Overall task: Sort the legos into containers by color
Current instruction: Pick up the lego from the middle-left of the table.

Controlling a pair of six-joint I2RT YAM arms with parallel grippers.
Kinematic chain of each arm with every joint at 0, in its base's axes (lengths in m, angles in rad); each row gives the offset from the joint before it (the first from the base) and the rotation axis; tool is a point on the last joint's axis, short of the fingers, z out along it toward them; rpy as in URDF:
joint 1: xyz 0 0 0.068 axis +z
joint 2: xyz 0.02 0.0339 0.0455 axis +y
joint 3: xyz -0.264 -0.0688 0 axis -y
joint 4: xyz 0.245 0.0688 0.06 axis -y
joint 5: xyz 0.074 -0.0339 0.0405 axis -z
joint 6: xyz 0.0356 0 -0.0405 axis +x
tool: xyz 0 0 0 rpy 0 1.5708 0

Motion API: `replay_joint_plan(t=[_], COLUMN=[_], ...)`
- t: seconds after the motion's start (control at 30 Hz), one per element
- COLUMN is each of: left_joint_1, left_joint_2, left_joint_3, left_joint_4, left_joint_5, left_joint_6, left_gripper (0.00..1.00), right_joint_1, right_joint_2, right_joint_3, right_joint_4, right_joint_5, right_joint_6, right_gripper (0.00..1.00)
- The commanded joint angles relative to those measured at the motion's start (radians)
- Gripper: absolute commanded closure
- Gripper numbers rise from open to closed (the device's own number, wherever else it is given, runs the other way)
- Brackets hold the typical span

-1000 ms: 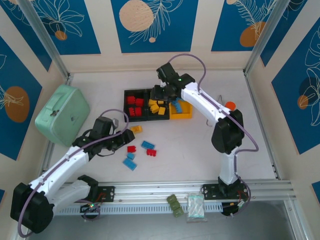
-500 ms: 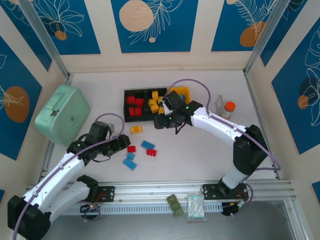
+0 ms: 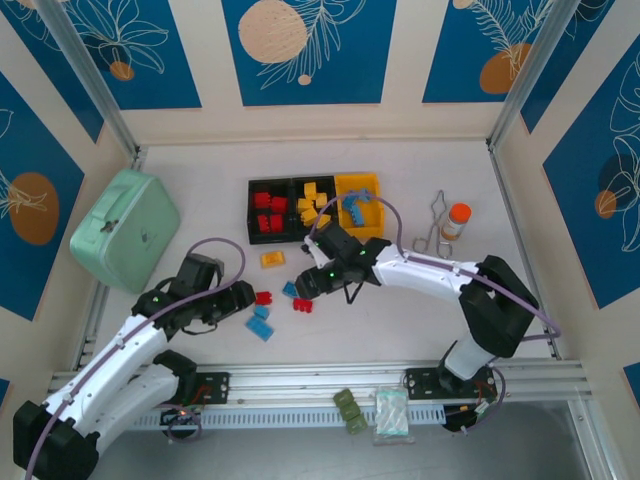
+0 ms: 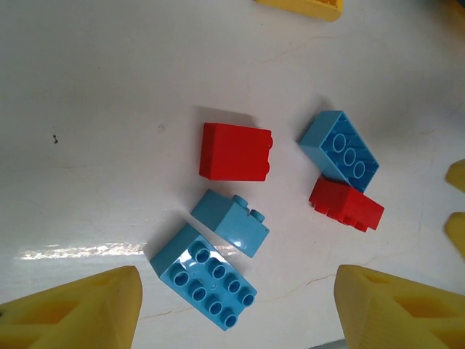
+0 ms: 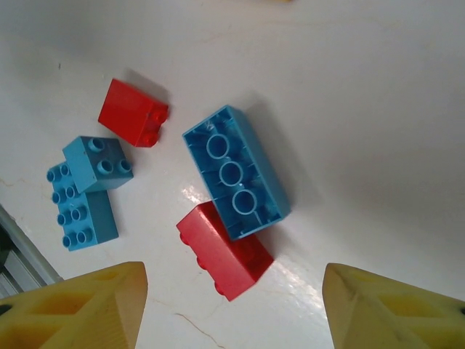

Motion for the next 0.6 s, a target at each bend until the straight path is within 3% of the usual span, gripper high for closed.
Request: replay_joint_plan(t=[0.0, 0.37, 0.57], left_joint_1=[-0.011, -0.011, -0.011], left_joint_2=[-0.013, -0.01, -0.002], left_joint_3=[-0.015, -0.041, -0.055], left_joint_4=[0.004, 0.035, 0.056], left_joint_5=[-0.003, 0.008, 0.019], left_joint_6=[-0.021, -0.034, -0.04], left_gripper=[0.3, 0.3, 0.3], right_joint_1=[0.033, 0.125, 0.162], right_joint_2=[0.044, 0.159, 0.207], right_joint_3=[-0.011, 0.018, 0.044], right_joint_4=[0.05, 0.015, -0.013], right_joint_5=[-0.03, -0.005, 0.036], right_joint_6=[0.004, 0.031, 0.041], right_gripper=[0.35, 0.42, 0.6])
